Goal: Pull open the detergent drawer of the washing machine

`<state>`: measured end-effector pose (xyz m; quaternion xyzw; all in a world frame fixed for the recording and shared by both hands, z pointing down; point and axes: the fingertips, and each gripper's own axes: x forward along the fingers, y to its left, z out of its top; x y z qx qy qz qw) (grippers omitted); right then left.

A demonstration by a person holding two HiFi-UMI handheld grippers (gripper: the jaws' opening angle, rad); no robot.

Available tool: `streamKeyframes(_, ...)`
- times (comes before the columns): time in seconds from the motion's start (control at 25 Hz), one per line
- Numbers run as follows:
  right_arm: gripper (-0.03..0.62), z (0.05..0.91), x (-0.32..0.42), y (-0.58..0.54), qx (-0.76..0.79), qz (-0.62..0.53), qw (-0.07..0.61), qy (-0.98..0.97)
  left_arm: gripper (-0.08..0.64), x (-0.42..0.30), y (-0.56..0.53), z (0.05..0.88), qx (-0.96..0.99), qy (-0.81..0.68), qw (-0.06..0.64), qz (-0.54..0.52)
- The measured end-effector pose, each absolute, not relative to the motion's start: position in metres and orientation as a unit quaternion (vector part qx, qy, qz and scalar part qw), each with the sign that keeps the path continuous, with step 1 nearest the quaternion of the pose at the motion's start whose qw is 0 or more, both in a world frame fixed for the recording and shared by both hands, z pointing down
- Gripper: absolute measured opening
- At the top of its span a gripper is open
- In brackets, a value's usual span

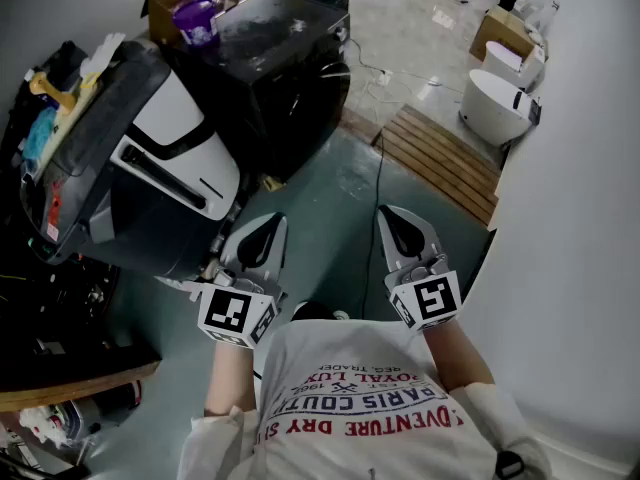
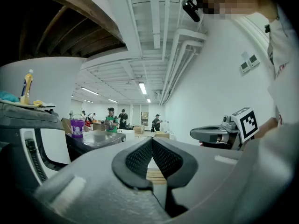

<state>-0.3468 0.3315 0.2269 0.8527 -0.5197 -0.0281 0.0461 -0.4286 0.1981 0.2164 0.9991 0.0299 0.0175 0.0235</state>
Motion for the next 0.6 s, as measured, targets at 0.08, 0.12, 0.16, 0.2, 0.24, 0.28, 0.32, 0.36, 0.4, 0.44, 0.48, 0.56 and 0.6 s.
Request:
streamKeyframes(0.08,0.002,0.224,-0.342,0.334,0.854,-0.028,0.051,-0.516,0.002,-0.424,0.199,0.216,0.999,0.031,0.024,0.017)
streamKeyframes(0.12,0.002,0.223,-0.34,0.335,0.854,-0.03,0.053,-0.516,0.002,-0.422,0.2,0.216,0.999,0.031,0.024,0.017)
streamKeyframes(0.16,0.002,0.222,-0.338,0.336,0.854,-0.032,0.056,-0.517,0.002,-0.419,0.2,0.216,0.999,0.03,0.025,0.017)
streamKeyframes(0.2,0.002,0.222,-0.337,0.336,0.853,-0.034,0.057,-0.517,0.002,-0.417,0.201,0.216,0.999,0.03,0.026,0.017)
streamKeyframes(0.24,0.002,0.223,-0.335,0.337,0.853,-0.035,0.058,-0.517,0.002,-0.415,0.202,0.215,0.999,0.031,0.027,0.017)
streamKeyframes(0.28,0.002,0.223,-0.334,0.337,0.853,-0.034,0.058,-0.517,0.002,-0.412,0.203,0.215,0.999,0.032,0.028,0.016)
streamKeyframes(0.32,0.002,0.225,-0.332,0.339,0.854,-0.033,0.058,-0.515,0.002,-0.41,0.204,0.216,0.999,0.034,0.029,0.015)
streamKeyframes(0.36,0.002,0.226,-0.33,0.34,0.856,-0.033,0.059,-0.513,0.003,-0.407,0.205,0.218,0.999,0.037,0.03,0.014)
streamKeyframes(0.4,0.001,0.227,-0.328,0.343,0.858,-0.031,0.059,-0.509,0.002,-0.404,0.206,0.219,0.999,0.039,0.031,0.014)
streamKeyframes(0.44,0.002,0.229,-0.325,0.345,0.861,-0.028,0.059,-0.504,0.002,-0.401,0.208,0.22,0.999,0.041,0.032,0.016)
streamKeyframes(0.48,0.002,0.23,-0.321,0.348,0.864,-0.024,0.059,-0.499,0.002,-0.398,0.21,0.222,0.998,0.045,0.034,0.018)
streamKeyframes(0.56,0.002,0.23,-0.314,0.354,0.872,-0.019,0.054,-0.487,0.003,-0.391,0.216,0.225,0.997,0.057,0.04,0.021)
streamKeyframes(0.6,0.002,0.231,-0.31,0.357,0.875,-0.017,0.049,-0.482,0.002,-0.387,0.219,0.227,0.997,0.063,0.045,0.022)
